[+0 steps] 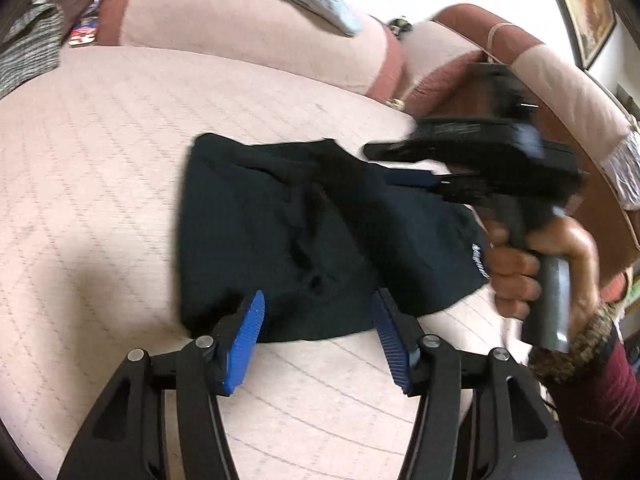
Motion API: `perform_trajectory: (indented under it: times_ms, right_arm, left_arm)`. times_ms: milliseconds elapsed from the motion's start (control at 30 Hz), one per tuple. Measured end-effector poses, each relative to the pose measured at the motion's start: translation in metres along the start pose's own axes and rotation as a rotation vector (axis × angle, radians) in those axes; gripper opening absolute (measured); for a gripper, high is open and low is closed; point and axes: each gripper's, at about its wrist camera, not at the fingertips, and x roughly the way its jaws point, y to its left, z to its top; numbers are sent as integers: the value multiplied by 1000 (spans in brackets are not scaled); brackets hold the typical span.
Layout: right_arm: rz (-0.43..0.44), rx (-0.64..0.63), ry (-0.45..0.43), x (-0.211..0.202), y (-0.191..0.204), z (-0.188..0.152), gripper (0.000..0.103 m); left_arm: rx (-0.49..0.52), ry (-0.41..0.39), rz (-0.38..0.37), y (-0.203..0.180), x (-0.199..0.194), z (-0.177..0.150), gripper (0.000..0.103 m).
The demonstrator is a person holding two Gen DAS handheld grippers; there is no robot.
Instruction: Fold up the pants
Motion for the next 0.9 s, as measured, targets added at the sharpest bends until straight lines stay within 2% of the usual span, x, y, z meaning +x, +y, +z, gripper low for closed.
perform_trajectory:
  times_ms: [67, 167, 233, 300, 367, 400, 433, 467, 533, 600, 700, 733, 767, 833, 900]
  right_arm:
    - [148, 33, 5, -3, 4, -3, 47]
    - [367, 79, 45, 10, 19, -11, 46]
    - [444, 142, 87, 30, 23, -17, 47]
    - [431, 184, 129, 51, 21, -25, 46]
    - [322, 222, 166, 68, 10, -39, 44]
    - [271, 236, 166, 70, 0, -47, 21]
    - [268, 248, 152, 66, -8, -54, 11]
    - [263, 262, 134, 58, -20, -62, 11]
    - [183, 262, 105, 45, -35, -70, 11]
    - [167, 256, 87, 31, -46, -77, 11]
    - [118, 224, 24, 7, -47, -71, 21]
    - [143, 215, 4, 1, -45, -67, 21]
    - [203, 220, -6, -1, -43, -61, 21]
    - [377, 267, 14, 4, -35, -52, 23]
    - [465, 310, 42, 14, -29, -53, 27]
  left_arm:
    - [-49, 0, 32, 12, 5, 5, 55]
    - [-96, 0, 39, 19, 16, 12, 55]
    - [-104, 8, 54, 21, 21, 11, 55]
    - [-112, 24, 68, 24, 27, 7, 55]
    - [-112, 30, 64, 26, 27, 4, 55]
    - [-109, 32, 56, 26, 24, 3, 55]
    - [-108, 35, 48, 25, 20, 2, 55]
    - [-104, 34, 36, 26, 13, 2, 55]
    - [-94, 24, 31, 27, 4, 2, 55]
    - [-68, 2, 49, 26, -2, 5, 55]
    - [-40, -17, 88, 23, 3, 16, 55]
    - [-46, -17, 91, 24, 7, 19, 55]
    - [-57, -12, 88, 26, 12, 20, 55]
    - [-94, 3, 98, 35, 22, 22, 55]
    - [-139, 8, 90, 45, 27, 19, 55]
